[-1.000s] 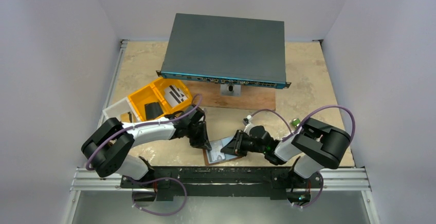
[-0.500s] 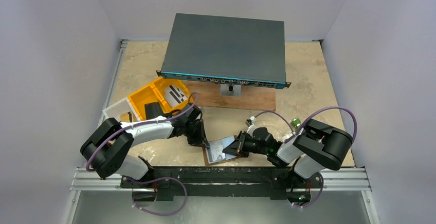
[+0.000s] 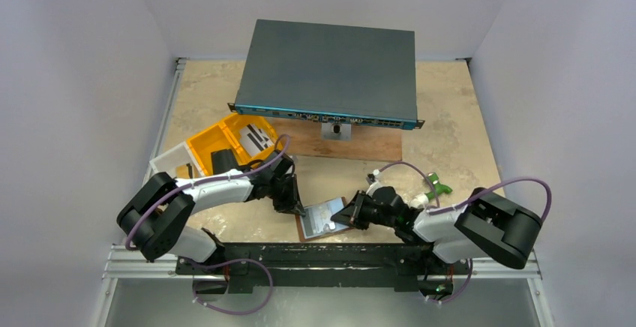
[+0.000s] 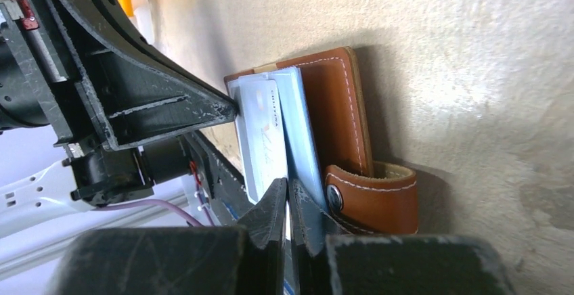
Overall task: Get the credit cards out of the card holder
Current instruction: Remove the credit card from the card holder.
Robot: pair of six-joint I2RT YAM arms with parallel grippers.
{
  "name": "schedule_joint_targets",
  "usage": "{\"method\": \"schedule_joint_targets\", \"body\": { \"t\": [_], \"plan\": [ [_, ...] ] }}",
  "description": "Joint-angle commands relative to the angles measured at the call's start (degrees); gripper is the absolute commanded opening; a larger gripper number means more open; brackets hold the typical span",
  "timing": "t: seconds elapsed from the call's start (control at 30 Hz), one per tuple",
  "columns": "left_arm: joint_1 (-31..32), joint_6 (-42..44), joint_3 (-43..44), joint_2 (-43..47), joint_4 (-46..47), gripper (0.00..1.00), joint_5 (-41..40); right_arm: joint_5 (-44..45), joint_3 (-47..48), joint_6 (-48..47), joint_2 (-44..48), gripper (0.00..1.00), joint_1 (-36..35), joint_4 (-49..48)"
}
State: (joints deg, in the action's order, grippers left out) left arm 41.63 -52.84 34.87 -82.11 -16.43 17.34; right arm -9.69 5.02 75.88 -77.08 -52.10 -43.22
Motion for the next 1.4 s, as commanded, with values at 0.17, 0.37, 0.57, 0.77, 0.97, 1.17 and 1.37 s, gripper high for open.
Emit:
{"method": "schedule_joint_targets", "body": {
  "t": [0.17, 0.37, 0.57, 0.77, 0.97, 1.17, 1.37],
  "plan": [
    [-0.91, 4.45, -2.04, -2.72, -7.28, 0.00, -9.69, -1.01, 1.63, -2.78, -4.14, 0.14, 0.24, -1.73],
    [-0.92, 4.58, -1.98, -2.64, -7.24, 0.00, -9.47, -4.47, 2.51, -2.18, -10.62, 0.27, 0.24, -9.63],
    [-0.86, 4.59, -2.00, -2.71, -7.05, 0.00, -9.34, -5.21, 2.53, -1.40, -13.15, 0.17, 0.24, -11.67],
    [-0.93, 4.67, -1.70, -2.81, -7.66, 0.00, -9.64, -3.21, 1.67, -1.25, -10.06, 0.03, 0.20, -8.65],
    [-0.93, 5.02, -1.32, -2.00, -9.00, 0.00, -11.25, 0.51, 1.66, -2.78, -3.44, 0.00, 0.27, 0.32],
    [-0.93, 5.20, -0.97, -2.27, -9.12, 0.00, -11.28, 3.32, 1.49, -4.26, 3.02, 0.00, 0.33, 8.06],
    [-0.87, 5.42, -0.47, -2.61, -9.27, 0.00, -11.14, 5.56, 1.40, -5.66, 8.30, 0.00, 0.68, 14.42]
  ]
}}
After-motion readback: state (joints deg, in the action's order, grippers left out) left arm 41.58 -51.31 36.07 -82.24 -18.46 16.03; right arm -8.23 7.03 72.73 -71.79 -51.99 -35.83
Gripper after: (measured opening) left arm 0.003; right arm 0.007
